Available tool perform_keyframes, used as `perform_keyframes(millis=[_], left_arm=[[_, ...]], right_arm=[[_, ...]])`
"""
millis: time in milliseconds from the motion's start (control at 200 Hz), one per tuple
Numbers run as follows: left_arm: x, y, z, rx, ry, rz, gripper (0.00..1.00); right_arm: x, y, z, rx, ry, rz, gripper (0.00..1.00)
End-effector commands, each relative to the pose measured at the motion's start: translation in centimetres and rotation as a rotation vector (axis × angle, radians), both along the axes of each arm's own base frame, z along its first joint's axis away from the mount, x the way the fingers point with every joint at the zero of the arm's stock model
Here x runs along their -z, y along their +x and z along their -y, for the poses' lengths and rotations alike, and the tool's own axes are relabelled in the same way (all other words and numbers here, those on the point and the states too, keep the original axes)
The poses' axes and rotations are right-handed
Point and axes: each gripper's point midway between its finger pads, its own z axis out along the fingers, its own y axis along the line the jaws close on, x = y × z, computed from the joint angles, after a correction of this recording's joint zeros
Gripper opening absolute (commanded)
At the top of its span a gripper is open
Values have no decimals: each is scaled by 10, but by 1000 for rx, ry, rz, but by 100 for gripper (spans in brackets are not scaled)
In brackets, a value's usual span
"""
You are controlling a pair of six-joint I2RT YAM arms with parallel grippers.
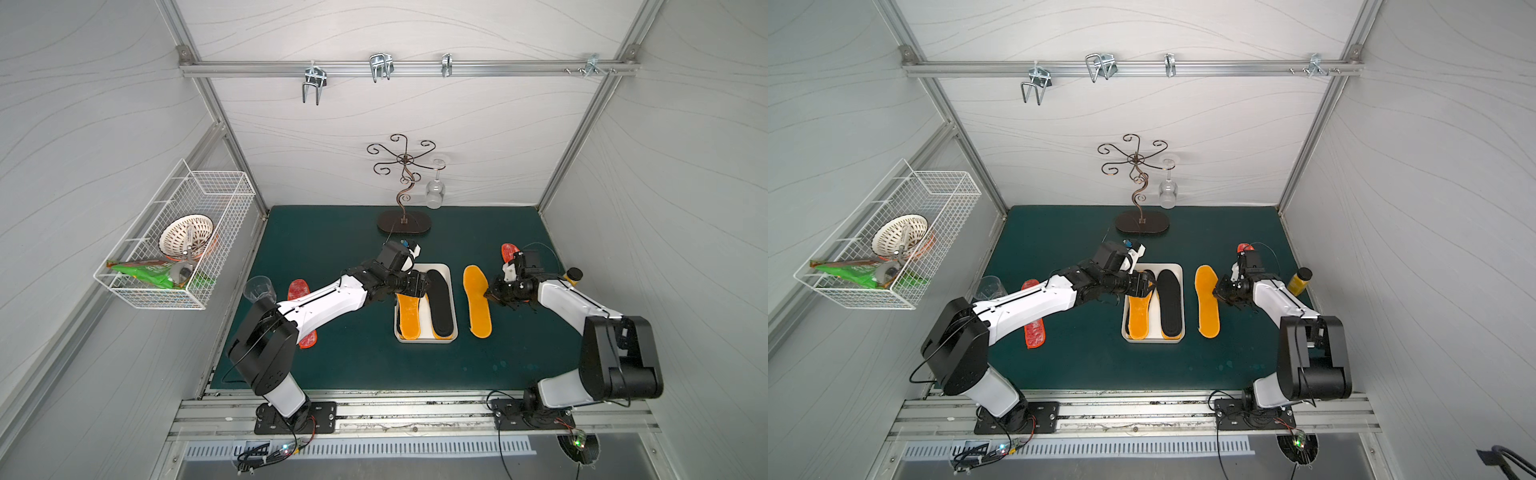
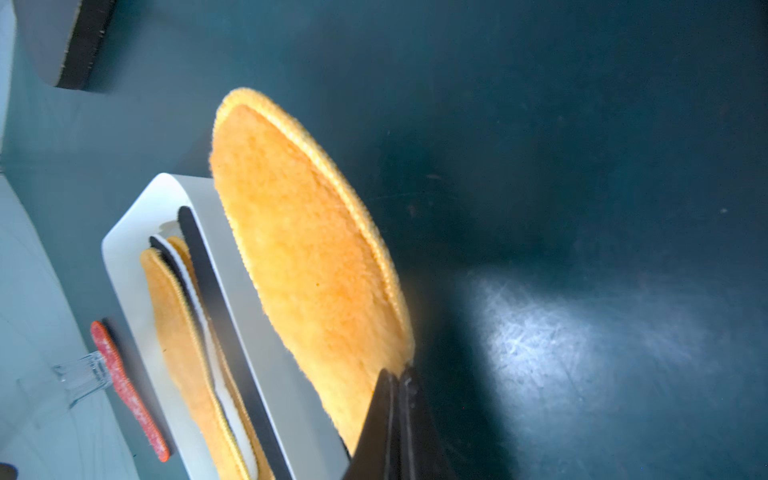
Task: Put the insoles into the storage box
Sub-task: Pick up the insole from the center of the board, then place the insole in the storage box.
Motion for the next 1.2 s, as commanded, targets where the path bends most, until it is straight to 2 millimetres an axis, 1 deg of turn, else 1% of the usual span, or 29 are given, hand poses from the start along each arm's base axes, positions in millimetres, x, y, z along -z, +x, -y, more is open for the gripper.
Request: perform_keyframes(millis=[0,240,355,470,590,655,715,850,1020,1195], left_arm=[[-15,3,-7,-29,-42,22,67],[-12,2,-25,-73,-53,12,67],[-11,5,-37,-120,-58,6,67],[-7,11,-57,-196,-71,-5,67],[5,16,-83,-303,-57,-31,67],[12,17,-97,-353,-51,-53,67],[18,17,-105,-383,-46,-64,67],[23,12,-114,-402,-38,-70,67],[24,6,-120,-417,-31,-65,67],[26,2,-126,-428,-18,-57,67]], right_arm=[[-20,-4,-3,8,40,9,0],[-53,-7,-8,3,76,57,0],[-65,-7,-17,-15,111,64,0],[-74,-6,-37,-50,115,81,0],[-81,-1,-67,-87,134,94,0],[-80,3,-84,-101,148,101,0],[-77,6,-97,-114,142,106,0],[-65,15,-120,-142,119,100,0],[-43,23,-130,-142,88,77,0],[-27,22,-129,-135,54,59,0]])
